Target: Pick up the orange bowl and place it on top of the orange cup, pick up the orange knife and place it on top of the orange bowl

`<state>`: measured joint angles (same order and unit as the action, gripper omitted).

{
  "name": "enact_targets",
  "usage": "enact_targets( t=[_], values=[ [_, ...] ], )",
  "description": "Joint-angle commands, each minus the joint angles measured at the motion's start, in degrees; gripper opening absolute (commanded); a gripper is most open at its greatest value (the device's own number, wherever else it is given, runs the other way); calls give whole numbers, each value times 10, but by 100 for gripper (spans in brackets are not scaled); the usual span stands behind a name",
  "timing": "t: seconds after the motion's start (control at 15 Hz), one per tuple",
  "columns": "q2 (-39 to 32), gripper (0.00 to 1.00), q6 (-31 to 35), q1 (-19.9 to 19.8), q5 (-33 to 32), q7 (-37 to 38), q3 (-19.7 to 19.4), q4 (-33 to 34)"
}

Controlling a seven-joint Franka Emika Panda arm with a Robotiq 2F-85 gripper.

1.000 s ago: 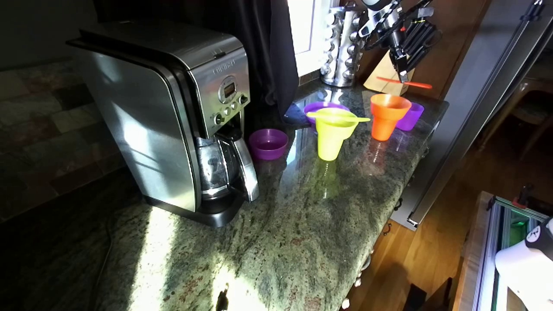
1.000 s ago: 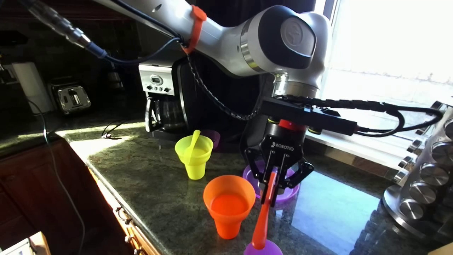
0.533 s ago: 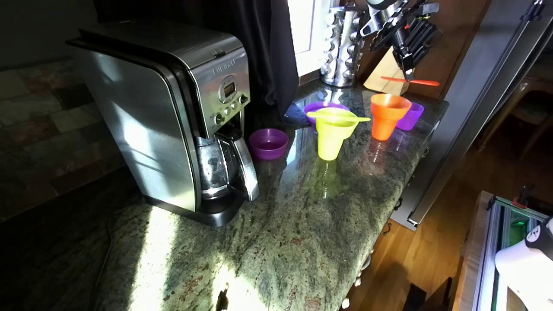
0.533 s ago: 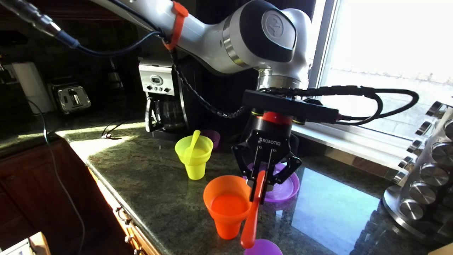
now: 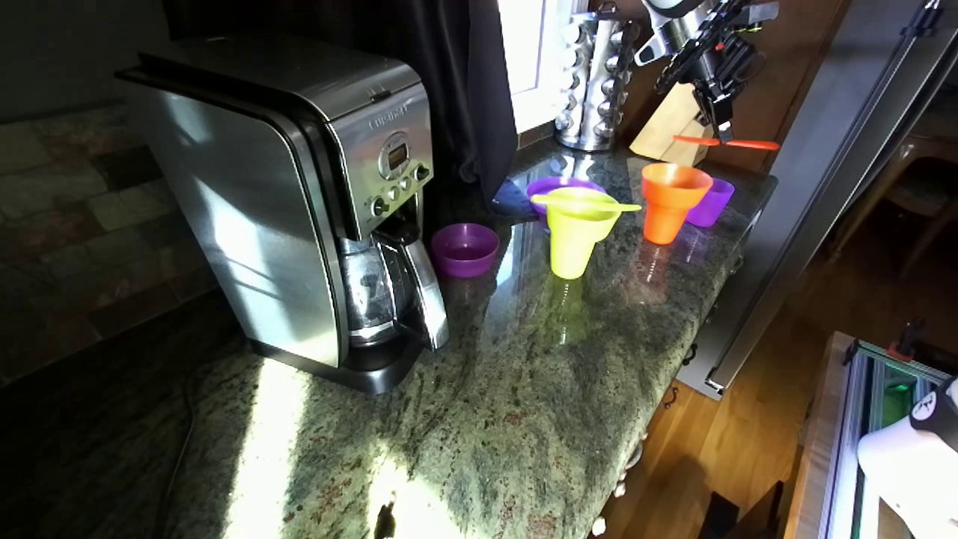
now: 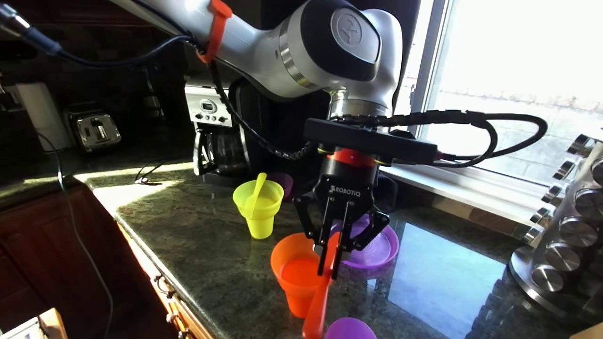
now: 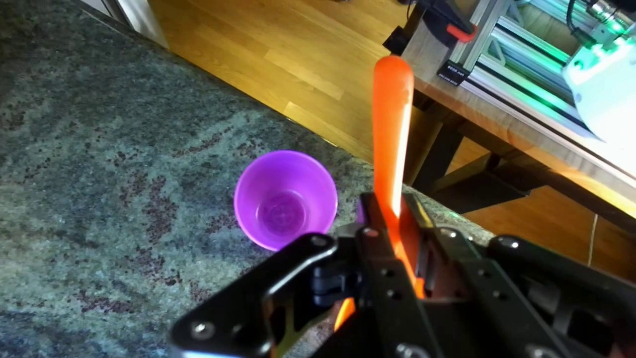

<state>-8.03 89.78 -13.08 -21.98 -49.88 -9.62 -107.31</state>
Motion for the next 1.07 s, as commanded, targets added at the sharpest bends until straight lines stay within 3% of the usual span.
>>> enact_targets(
  t=[0.0, 1.0],
  values=[
    [24, 4, -1, 10, -5, 4, 5, -31],
    [-38, 4, 7, 57, 6, 6, 50, 4]
  ],
)
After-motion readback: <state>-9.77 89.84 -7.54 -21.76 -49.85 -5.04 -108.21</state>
